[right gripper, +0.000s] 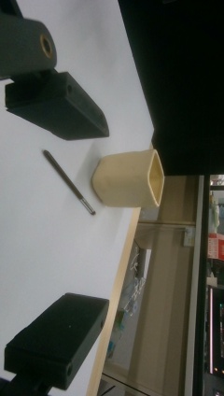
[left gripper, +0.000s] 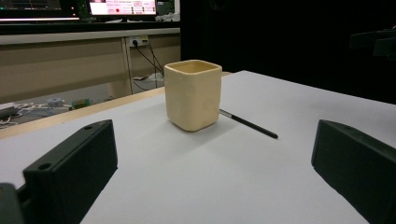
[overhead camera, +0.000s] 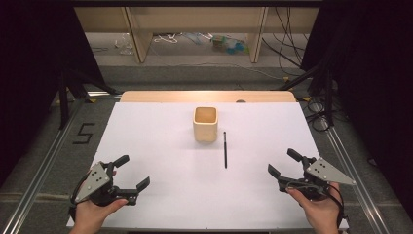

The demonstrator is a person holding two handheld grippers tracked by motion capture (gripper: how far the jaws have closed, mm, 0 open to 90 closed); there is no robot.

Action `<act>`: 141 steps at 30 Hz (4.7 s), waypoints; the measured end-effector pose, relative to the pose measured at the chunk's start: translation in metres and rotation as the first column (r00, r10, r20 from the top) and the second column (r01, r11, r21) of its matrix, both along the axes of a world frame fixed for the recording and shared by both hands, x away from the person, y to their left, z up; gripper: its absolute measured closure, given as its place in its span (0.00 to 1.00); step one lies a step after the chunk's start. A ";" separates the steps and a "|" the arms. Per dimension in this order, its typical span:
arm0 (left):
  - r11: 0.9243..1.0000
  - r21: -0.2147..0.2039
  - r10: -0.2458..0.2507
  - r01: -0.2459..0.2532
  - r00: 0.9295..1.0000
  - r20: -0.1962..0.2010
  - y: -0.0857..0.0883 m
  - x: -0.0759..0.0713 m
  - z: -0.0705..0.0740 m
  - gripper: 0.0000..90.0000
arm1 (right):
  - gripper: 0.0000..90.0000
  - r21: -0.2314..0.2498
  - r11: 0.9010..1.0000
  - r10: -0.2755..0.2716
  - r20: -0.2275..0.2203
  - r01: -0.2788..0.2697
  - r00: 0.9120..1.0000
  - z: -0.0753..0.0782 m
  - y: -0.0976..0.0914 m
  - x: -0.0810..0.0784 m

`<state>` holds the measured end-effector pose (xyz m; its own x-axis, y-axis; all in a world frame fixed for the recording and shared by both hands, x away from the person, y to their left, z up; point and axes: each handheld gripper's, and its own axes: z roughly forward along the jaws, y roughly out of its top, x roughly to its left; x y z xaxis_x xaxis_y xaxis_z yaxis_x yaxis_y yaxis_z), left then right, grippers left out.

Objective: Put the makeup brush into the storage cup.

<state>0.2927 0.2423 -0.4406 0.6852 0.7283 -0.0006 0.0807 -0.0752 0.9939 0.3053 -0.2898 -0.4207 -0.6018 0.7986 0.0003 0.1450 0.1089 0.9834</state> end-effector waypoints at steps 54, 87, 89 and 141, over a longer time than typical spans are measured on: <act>0.999 0.012 -0.034 0.034 0.999 -0.002 -0.003 -0.004 0.001 0.04 | 0.30 -0.276 0.961 -0.111 -0.453 -0.021 0.884 0.018 0.117 0.115; 0.999 0.013 -0.044 0.044 0.999 -0.001 -0.004 -0.005 0.002 0.05 | 0.57 -0.567 0.801 -0.449 -0.780 -0.192 0.436 -0.034 0.185 0.165; 0.999 0.012 -0.044 0.044 0.999 -0.003 -0.004 -0.005 0.002 0.05 | 0.59 -0.573 0.795 -0.452 -0.779 -0.198 0.435 -0.034 0.185 0.165; 0.999 0.022 -0.047 0.047 0.999 -0.005 -0.005 -0.005 0.001 0.06 | 0.94 -0.471 0.878 -0.416 -0.840 -0.089 0.348 -0.014 0.164 0.169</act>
